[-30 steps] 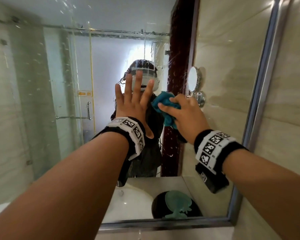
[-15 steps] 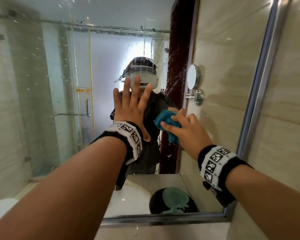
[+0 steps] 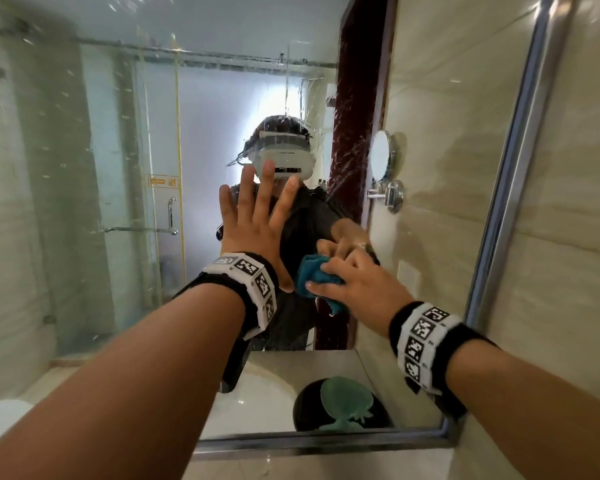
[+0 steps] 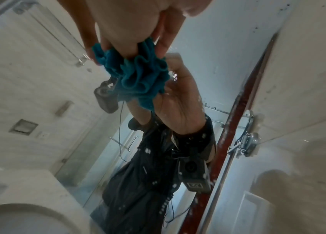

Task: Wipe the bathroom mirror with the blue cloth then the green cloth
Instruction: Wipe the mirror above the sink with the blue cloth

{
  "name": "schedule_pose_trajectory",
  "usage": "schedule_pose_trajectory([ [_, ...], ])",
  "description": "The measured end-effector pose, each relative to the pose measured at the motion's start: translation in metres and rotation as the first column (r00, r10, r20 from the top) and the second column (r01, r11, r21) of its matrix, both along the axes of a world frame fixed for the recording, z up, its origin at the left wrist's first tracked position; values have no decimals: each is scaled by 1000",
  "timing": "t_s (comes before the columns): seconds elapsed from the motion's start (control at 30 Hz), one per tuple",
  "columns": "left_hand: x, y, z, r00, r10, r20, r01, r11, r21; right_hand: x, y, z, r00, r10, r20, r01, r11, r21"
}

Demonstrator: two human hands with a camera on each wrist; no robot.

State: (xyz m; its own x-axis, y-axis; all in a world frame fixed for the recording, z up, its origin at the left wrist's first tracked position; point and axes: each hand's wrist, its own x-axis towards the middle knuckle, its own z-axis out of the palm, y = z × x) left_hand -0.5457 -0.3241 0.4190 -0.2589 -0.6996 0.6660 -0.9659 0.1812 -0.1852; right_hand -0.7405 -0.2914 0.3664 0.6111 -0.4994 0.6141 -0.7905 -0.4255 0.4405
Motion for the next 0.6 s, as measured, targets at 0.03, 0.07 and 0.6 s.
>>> schedule_pose_trajectory([
  [0.03, 0, 1, 0, 1000, -2, -4, 2, 1000, 12, -7, 0, -1, 999, 3, -46, -3, 1000, 16],
  [0.07, 0, 1, 0, 1000, -3, -8, 3, 1000, 29, -13, 3, 6, 1000, -21, -16, 21, 1000, 3],
  [0.6, -2, 6, 0, 999, -5, -33, 8, 996, 88, -30, 13, 63, 785, -133, 605, 193, 981, -35],
])
